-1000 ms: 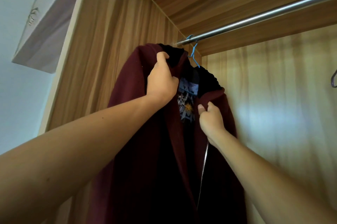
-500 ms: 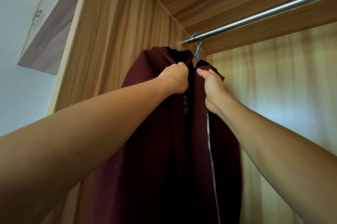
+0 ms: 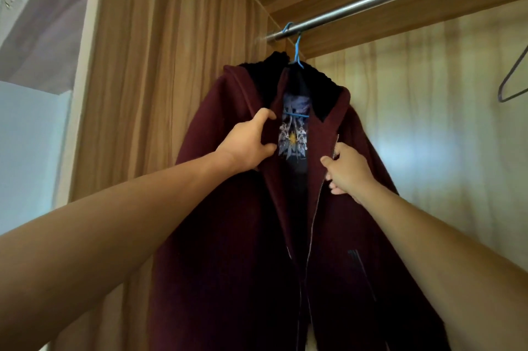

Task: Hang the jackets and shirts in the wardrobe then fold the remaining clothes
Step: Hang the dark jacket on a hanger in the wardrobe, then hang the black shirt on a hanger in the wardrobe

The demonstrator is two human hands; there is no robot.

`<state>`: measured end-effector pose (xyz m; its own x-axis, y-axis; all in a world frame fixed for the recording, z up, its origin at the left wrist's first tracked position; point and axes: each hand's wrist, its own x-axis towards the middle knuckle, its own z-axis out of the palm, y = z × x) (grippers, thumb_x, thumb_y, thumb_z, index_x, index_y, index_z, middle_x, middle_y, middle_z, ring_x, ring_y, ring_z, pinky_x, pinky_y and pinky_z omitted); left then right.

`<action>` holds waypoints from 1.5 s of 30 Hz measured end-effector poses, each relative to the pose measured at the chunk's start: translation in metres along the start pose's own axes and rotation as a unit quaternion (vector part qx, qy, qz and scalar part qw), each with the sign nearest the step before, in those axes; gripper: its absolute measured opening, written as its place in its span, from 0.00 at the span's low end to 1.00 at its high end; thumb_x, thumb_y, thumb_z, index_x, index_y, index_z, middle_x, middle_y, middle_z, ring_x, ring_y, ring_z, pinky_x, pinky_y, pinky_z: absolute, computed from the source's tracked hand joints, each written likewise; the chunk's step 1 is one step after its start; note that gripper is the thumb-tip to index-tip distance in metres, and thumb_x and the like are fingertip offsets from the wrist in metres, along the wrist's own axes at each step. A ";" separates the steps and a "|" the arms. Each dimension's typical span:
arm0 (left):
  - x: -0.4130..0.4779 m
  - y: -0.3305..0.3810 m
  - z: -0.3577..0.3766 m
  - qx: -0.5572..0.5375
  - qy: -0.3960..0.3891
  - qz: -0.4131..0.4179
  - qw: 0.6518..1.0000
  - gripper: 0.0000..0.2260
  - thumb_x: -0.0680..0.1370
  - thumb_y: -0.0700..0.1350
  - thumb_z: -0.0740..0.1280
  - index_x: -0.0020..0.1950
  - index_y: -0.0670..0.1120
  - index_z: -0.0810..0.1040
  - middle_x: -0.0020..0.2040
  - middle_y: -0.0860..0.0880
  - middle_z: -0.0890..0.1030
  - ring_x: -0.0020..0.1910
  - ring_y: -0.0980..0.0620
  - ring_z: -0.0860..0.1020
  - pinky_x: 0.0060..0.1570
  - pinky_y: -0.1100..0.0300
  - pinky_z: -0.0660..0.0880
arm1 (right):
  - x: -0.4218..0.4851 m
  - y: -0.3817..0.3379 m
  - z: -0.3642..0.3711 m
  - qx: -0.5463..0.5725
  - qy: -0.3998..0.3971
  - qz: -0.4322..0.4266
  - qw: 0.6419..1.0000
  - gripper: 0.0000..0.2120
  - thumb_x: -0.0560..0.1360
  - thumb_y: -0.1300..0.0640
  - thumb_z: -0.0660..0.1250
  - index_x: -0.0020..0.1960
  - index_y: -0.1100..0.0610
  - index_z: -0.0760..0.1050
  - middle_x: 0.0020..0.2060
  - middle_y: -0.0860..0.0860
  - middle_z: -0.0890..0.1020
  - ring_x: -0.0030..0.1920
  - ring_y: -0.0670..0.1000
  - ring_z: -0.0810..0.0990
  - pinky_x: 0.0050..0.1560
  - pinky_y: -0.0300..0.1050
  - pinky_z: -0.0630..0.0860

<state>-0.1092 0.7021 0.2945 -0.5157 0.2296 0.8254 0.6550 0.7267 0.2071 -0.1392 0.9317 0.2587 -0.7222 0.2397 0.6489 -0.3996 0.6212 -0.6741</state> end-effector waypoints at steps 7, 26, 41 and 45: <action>-0.059 0.016 0.019 0.020 -0.122 -0.049 0.991 0.17 0.82 0.48 0.66 0.70 0.51 0.70 0.43 0.45 0.80 0.26 0.50 0.83 0.27 0.62 0.77 | -0.076 0.014 -0.019 -0.288 -0.107 -0.032 0.951 0.12 0.79 0.44 0.64 0.44 0.52 0.72 0.40 0.53 0.82 0.35 0.56 0.84 0.44 0.57 0.84; -0.217 0.072 0.083 -0.138 -0.465 -0.213 0.848 0.29 0.84 0.50 0.63 0.79 0.39 0.58 0.52 0.39 0.83 0.46 0.46 0.85 0.43 0.54 0.84 | -0.270 0.051 -0.100 -0.428 -0.322 0.115 0.837 0.22 0.83 0.44 0.61 0.68 0.58 0.75 0.65 0.55 0.77 0.64 0.57 0.75 0.59 0.44 0.72; -0.392 0.088 0.029 0.102 -0.443 -0.154 0.877 0.16 0.78 0.55 0.64 0.60 0.47 0.76 0.56 0.49 0.79 0.55 0.47 0.79 0.57 0.48 0.77 | -0.411 0.053 -0.095 -0.373 -0.454 0.077 0.805 0.21 0.83 0.43 0.60 0.62 0.60 0.77 0.61 0.56 0.79 0.60 0.56 0.77 0.63 0.50 0.73; -0.464 0.064 -0.011 0.134 -0.447 -0.230 0.854 0.21 0.77 0.56 0.63 0.66 0.47 0.74 0.64 0.47 0.78 0.61 0.45 0.77 0.60 0.49 0.76 | -0.451 0.024 -0.050 -0.344 -0.511 0.018 0.787 0.21 0.83 0.44 0.61 0.63 0.61 0.77 0.62 0.55 0.78 0.62 0.57 0.76 0.60 0.47 0.71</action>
<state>0.1778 0.6351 -0.0697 -0.9784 0.1955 -0.0669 0.1814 0.9676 0.1758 0.2051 0.8755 -0.0328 -0.9441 -0.2397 -0.2264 -0.2207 0.9695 -0.1063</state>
